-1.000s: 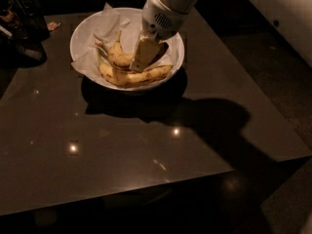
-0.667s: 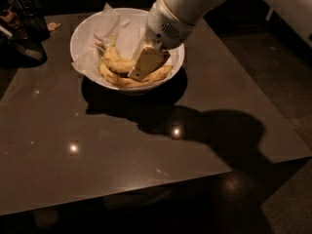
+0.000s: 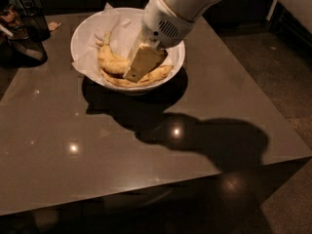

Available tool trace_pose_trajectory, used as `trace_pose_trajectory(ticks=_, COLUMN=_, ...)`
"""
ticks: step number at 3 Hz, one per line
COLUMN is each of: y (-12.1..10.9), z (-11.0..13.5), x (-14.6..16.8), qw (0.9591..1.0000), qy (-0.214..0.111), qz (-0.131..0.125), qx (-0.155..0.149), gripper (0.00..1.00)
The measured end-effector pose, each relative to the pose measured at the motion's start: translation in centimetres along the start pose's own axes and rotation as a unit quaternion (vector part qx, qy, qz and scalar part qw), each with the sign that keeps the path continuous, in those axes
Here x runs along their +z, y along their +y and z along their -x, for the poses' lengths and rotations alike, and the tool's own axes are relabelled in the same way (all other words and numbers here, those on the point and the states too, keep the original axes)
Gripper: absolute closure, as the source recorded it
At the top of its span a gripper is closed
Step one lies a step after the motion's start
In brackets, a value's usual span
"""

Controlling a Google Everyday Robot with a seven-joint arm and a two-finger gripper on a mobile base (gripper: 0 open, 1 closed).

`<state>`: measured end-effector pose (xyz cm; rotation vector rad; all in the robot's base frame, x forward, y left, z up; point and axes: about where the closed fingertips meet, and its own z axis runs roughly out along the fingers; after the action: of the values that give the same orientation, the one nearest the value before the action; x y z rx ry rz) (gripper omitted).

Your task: Pick banana from white bowl

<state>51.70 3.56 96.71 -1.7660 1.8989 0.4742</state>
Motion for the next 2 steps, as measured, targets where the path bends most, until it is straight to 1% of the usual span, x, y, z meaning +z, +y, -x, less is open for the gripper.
trace_pose_trajectory(ticks=1, y=3.6, z=1.1, x=-1.6, qw=0.9998, qy=-0.017, qz=-0.005, qx=-0.004, gripper=1.00)
trace_pose_trajectory(ticks=2, y=7.1, z=-0.1, x=-1.5, qw=0.9990, qy=-0.038, qz=0.003, qx=0.023, gripper=1.00)
